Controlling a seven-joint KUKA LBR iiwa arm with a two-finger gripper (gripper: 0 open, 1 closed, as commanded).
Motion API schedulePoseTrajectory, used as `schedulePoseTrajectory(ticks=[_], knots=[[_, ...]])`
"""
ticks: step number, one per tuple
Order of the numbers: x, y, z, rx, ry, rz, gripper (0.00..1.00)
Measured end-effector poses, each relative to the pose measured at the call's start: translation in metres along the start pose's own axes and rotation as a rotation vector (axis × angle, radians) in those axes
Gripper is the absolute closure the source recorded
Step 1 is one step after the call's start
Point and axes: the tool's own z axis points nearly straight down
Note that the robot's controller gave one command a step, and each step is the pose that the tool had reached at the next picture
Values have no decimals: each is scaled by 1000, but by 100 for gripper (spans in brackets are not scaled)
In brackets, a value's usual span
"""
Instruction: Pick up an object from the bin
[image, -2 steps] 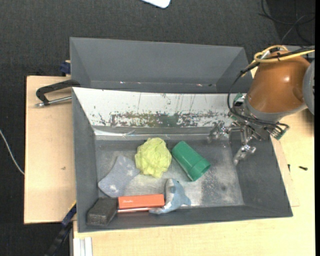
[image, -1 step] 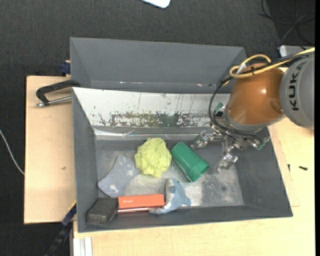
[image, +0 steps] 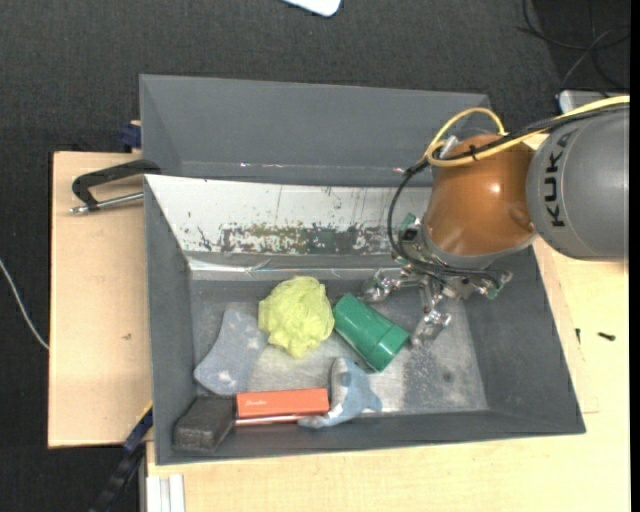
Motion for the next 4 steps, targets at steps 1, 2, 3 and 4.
schedulePoseTrajectory(ticks=[1, 2, 3, 4], knots=[[14, 22, 7, 2, 4, 82, 0], [8, 34, 8, 5, 3, 92, 0], [-13, 62, 7, 8, -4, -52, 100], [-13, 62, 7, 9, -4, -52, 100]])
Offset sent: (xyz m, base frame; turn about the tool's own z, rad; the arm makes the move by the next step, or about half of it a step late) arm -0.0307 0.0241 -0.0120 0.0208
